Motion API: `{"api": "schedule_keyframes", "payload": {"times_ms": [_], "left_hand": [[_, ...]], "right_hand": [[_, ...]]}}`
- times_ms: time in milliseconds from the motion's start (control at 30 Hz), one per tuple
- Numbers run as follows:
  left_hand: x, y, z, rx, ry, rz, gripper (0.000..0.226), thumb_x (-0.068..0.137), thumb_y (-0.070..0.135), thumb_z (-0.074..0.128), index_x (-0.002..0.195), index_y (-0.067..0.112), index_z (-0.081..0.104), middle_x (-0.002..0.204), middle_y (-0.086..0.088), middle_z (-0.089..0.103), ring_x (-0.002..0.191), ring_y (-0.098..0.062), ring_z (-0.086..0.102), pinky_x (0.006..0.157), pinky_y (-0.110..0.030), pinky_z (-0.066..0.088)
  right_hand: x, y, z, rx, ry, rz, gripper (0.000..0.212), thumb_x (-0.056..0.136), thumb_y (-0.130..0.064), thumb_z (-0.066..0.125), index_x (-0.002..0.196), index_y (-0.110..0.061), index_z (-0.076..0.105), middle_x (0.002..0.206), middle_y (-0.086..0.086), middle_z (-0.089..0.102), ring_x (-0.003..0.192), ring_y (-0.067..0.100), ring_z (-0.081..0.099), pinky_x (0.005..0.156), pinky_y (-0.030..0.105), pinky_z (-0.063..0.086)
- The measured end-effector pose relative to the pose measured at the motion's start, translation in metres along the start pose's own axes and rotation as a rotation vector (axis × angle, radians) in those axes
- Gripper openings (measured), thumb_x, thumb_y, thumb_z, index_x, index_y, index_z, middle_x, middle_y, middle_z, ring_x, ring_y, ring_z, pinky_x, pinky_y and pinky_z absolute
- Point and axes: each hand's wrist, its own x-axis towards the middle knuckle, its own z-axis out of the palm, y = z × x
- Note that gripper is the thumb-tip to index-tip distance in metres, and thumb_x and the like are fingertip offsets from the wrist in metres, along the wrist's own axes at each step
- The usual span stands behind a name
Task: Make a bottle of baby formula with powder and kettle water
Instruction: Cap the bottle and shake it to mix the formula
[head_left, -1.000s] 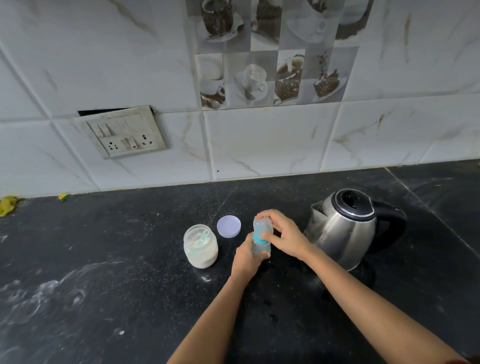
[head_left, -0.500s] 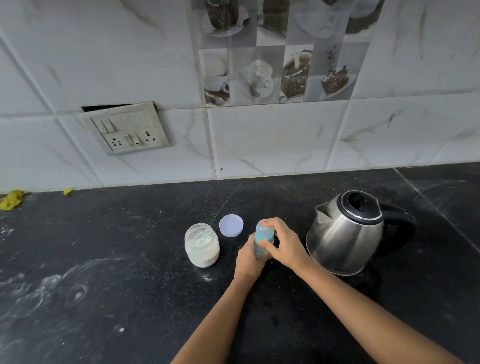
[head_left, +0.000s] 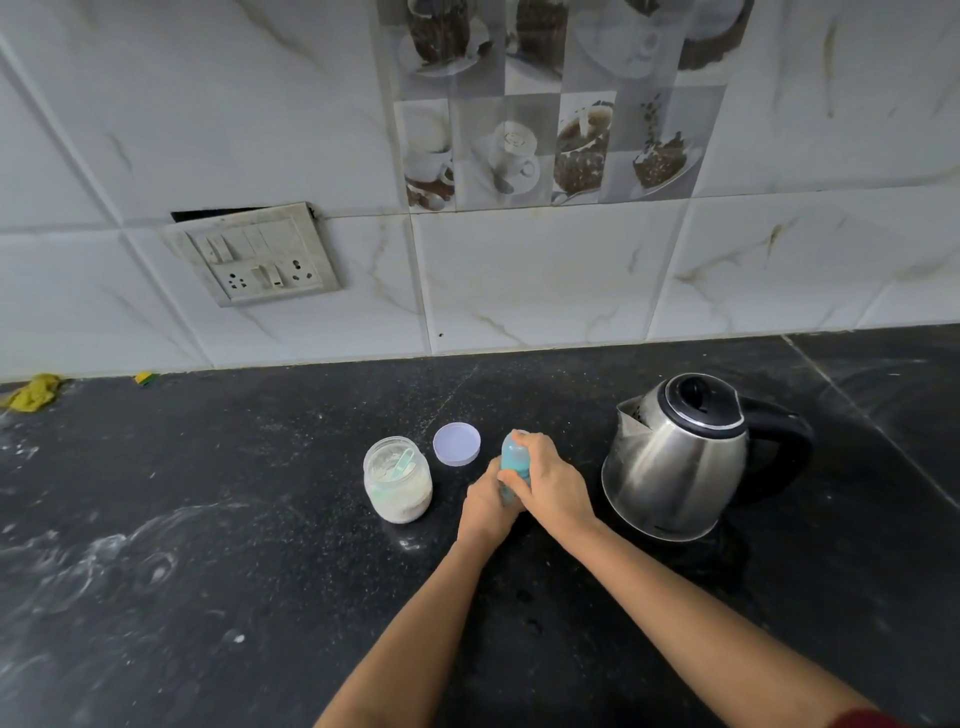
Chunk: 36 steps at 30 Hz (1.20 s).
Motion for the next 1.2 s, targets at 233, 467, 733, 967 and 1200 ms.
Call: {"api": "schedule_keyframes", "payload": {"times_ms": [233, 467, 733, 967, 1200], "left_hand": [[-0.002, 0.014, -0.014, 0.118, -0.007, -0.017, 0.05, 0.068, 0.04, 0.078, 0.111, 0.024, 0.058, 0.095, 0.009, 0.064, 0.087, -0.008, 0.059, 0.074, -0.026, 0.046], [-0.019, 0.033, -0.015, 0.144, 0.088, 0.02, 0.055, 0.05, 0.056, 0.077, 0.094, 0.024, 0.067, 0.083, 0.01, 0.069, 0.078, -0.004, 0.064, 0.074, -0.032, 0.055], [-0.051, 0.029, -0.029, -0.313, 0.357, 0.103, 0.02, 0.088, 0.032, 0.065, 0.103, 0.019, 0.065, 0.087, 0.005, 0.07, 0.079, -0.001, 0.063, 0.071, -0.011, 0.046], [-0.066, -0.026, -0.03, -0.05, 0.508, 0.018, 0.01, 0.092, 0.033, 0.058, 0.092, 0.023, 0.061, 0.083, 0.012, 0.065, 0.079, 0.001, 0.06, 0.068, -0.017, 0.043], [-0.069, -0.074, -0.024, 0.4, 0.414, 0.193, 0.024, 0.093, 0.034, 0.054, 0.109, 0.017, 0.057, 0.107, 0.008, 0.059, 0.102, -0.009, 0.051, 0.091, -0.025, 0.04]], "right_hand": [[0.013, 0.013, -0.037, 0.429, -0.34, 0.059, 0.072, 0.095, -0.019, 0.06, 0.147, -0.043, 0.016, 0.156, -0.004, 0.029, 0.135, 0.02, 0.043, 0.112, 0.042, 0.038], [0.002, 0.023, -0.054, 0.908, -0.445, 0.239, 0.089, 0.091, -0.017, 0.068, 0.146, -0.058, 0.011, 0.152, -0.002, 0.03, 0.13, 0.018, 0.049, 0.085, 0.042, 0.058], [0.005, 0.019, -0.047, 1.35, -0.162, 0.632, 0.06, 0.091, -0.026, 0.067, 0.139, -0.036, 0.033, 0.127, 0.013, 0.054, 0.102, 0.034, 0.066, 0.068, 0.049, 0.06], [0.005, 0.007, -0.035, 1.552, -0.16, 0.795, 0.051, 0.093, -0.022, 0.064, 0.137, -0.025, 0.039, 0.131, 0.018, 0.053, 0.104, 0.037, 0.065, 0.067, 0.05, 0.059], [0.006, -0.021, -0.051, 0.996, 0.1, 0.171, 0.073, 0.085, -0.014, 0.075, 0.131, -0.051, 0.033, 0.131, -0.001, 0.053, 0.101, 0.015, 0.068, 0.077, 0.04, 0.06]]}}
